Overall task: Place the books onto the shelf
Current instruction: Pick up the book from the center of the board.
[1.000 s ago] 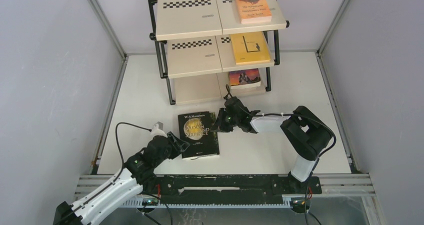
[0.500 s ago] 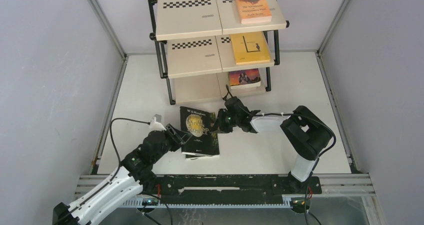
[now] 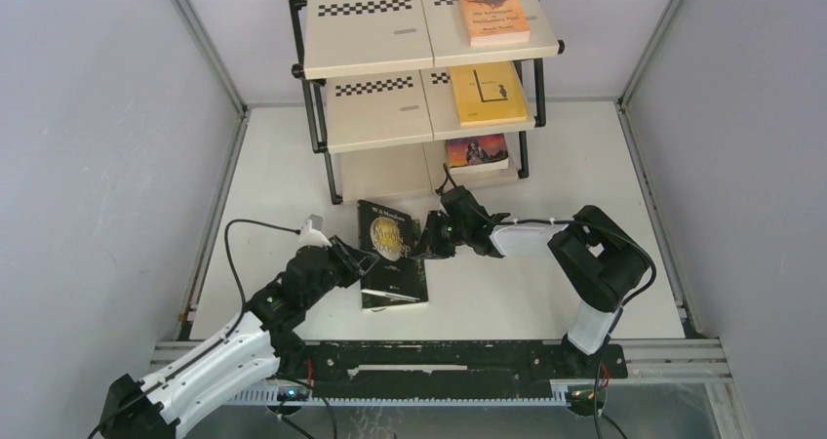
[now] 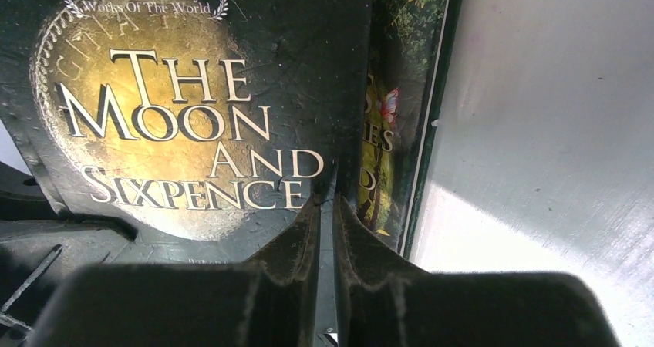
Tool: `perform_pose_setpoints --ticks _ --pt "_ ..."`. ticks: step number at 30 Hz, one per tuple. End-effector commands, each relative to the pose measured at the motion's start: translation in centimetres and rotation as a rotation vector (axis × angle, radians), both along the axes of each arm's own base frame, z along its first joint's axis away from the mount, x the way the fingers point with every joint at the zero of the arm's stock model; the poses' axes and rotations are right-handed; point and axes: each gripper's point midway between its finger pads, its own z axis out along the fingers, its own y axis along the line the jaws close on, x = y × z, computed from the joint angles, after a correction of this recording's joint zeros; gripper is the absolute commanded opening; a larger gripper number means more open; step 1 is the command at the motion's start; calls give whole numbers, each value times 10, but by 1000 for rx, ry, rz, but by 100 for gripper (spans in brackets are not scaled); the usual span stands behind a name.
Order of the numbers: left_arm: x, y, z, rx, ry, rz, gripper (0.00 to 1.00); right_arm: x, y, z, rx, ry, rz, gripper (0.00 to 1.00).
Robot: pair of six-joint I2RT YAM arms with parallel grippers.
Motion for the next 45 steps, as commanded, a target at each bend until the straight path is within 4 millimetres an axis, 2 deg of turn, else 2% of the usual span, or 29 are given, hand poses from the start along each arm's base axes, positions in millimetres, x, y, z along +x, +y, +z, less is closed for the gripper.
perform_pose_setpoints --ticks 1,8,16,19,25,31,39,45 --pt "0 -27 42 -113 -67 -104 1 2 17 21 59 -35 33 17" --pt "4 -18 39 -69 -58 -56 0 14 5 28 34 -76 -11 20" --pt "19 3 60 -127 -108 125 0 29 -24 48 1 -139 -80 42" --pt "24 5 69 -160 -122 167 0 27 -38 51 -5 -130 -95 49" --pt "30 -2 89 -259 -148 216 0 19 -57 57 37 -120 -104 55" --pt "36 -17 125 -363 -207 225 0 10 -67 66 157 -101 -118 58" --pt "31 -31 166 -489 -259 211 0 1 -79 81 328 -67 -134 61" --pt "24 -38 180 -550 -264 200 0 -3 -86 95 412 -72 -155 61"
